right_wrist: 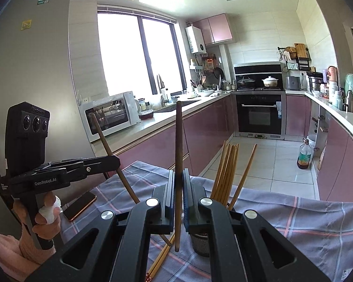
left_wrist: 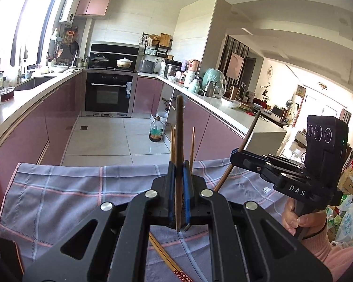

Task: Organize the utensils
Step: 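Lower the chopstick into the mesh cup with the right tool while the left tool lowers its own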

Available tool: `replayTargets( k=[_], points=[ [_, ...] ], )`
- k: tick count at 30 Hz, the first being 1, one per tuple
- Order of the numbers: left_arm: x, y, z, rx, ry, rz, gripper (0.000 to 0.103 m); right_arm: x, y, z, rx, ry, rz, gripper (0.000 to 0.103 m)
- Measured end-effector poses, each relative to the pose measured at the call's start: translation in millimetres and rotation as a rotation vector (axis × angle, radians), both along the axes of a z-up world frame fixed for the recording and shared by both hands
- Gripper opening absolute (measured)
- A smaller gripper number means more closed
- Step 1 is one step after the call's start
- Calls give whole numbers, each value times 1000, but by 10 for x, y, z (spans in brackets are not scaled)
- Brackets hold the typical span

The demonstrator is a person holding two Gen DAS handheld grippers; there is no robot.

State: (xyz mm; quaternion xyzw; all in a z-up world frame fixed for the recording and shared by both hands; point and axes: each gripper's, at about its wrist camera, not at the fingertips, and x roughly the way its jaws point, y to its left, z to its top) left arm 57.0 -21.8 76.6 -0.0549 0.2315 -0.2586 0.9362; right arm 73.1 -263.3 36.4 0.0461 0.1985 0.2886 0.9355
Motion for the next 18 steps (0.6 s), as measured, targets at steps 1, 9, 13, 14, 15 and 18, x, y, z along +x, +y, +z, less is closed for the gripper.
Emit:
replayTargets(
  k=[1,9,13,14,15,18],
  points=[
    [14,6,23,-1,-6,1,7,4,-7,20,1,-5,1,5],
    [25,-32,242,-4,-54,2,7,9,-48,178,10,-42,-5,5],
    [50,-60,315,-5,-72,-1,7,28,-83,223,17,-51,-12,5],
    [63,-70,333,-4,-76,0,7,38,-98,234,20,-53,-14,5],
    [70,-85,350,-3,-79,-1,7,38,-103,244,22,-56,-16,5],
    [104,-152,409,9,-86,-3,7,57,-128,271,26,-62,-22,5]
  ],
)
